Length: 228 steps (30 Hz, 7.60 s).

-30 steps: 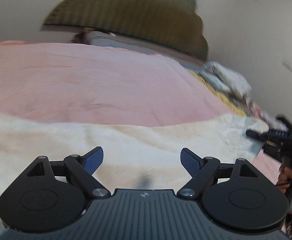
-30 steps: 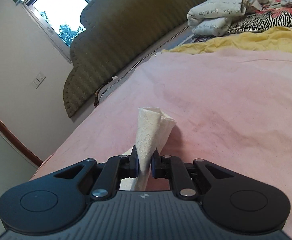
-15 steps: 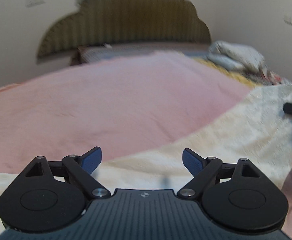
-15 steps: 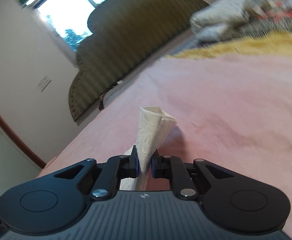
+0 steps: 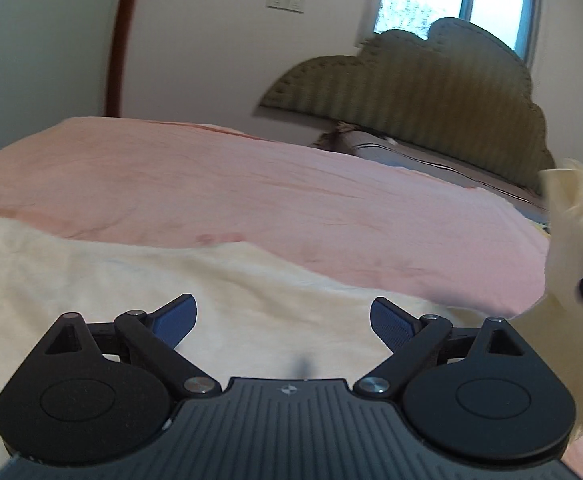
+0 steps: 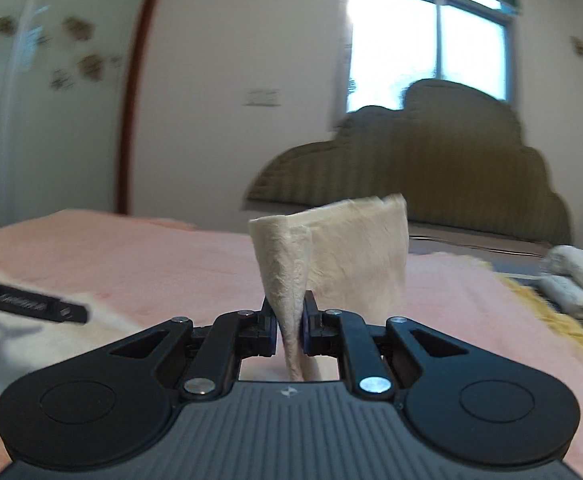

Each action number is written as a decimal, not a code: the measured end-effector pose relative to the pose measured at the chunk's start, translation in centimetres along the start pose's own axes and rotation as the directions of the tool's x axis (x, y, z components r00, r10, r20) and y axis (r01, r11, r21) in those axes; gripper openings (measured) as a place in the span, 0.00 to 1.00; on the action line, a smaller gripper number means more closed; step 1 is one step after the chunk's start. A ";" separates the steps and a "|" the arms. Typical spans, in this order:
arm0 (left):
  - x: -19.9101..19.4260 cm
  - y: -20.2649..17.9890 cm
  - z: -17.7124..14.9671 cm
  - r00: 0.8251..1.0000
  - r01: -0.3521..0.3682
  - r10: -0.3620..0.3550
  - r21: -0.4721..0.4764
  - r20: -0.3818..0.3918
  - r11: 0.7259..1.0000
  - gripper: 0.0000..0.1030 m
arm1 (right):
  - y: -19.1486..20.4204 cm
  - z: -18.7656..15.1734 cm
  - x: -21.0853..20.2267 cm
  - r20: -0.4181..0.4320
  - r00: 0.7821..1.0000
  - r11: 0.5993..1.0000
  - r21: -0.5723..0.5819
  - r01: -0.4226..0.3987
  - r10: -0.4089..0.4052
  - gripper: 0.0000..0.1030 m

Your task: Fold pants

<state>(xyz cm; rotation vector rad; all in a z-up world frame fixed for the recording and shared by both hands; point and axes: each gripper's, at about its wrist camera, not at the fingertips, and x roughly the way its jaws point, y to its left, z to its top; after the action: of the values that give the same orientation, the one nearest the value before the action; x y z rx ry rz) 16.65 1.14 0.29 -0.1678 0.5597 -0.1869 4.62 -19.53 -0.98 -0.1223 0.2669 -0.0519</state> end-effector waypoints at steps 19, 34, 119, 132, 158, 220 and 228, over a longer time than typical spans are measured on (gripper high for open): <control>-2.1 6.0 0.2 0.999 -0.042 0.047 -0.178 0.024 0.983 0.93 | 15.1 -5.6 2.2 -0.200 0.948 0.860 -0.407 -0.309 0.246 0.11; 6.0 7.6 -0.8 0.772 0.369 -0.627 -0.733 -0.101 0.571 0.97 | 8.8 -3.8 1.4 -0.062 0.935 0.937 -0.004 -0.350 0.350 0.11; 1.0 -6.2 -5.9 0.993 0.114 -0.095 0.379 -0.069 0.918 0.94 | -7.7 -5.0 -3.5 -0.319 0.943 0.990 0.131 -0.053 0.092 0.32; 2.3 -6.1 -4.5 0.988 0.148 -0.115 0.393 -0.107 0.908 0.95 | -3.8 -6.3 2.1 -0.371 0.918 0.990 0.081 -0.119 0.141 0.32; -0.1 -0.9 -6.1 0.985 0.135 -0.102 0.251 -0.142 0.958 0.98 | 0.7 -5.0 0.6 -0.371 0.916 0.988 0.061 -0.139 0.152 0.33; -10.4 16.1 -3.7 0.949 -0.307 0.303 0.030 0.092 0.951 0.99 | 16.0 -1.2 1.7 -0.150 0.912 0.906 -0.131 -0.402 0.383 0.82; -13.4 22.1 -2.9 0.852 -0.519 0.521 -0.043 0.058 0.854 0.99 | 25.5 -1.9 0.5 -0.175 0.853 0.768 -0.375 -0.519 0.491 0.82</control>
<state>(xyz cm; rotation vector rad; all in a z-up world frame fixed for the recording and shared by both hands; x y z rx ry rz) 6.83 25.19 0.08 -0.0410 0.5212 0.3569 5.51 5.49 -6.22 -0.4676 0.3690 0.5494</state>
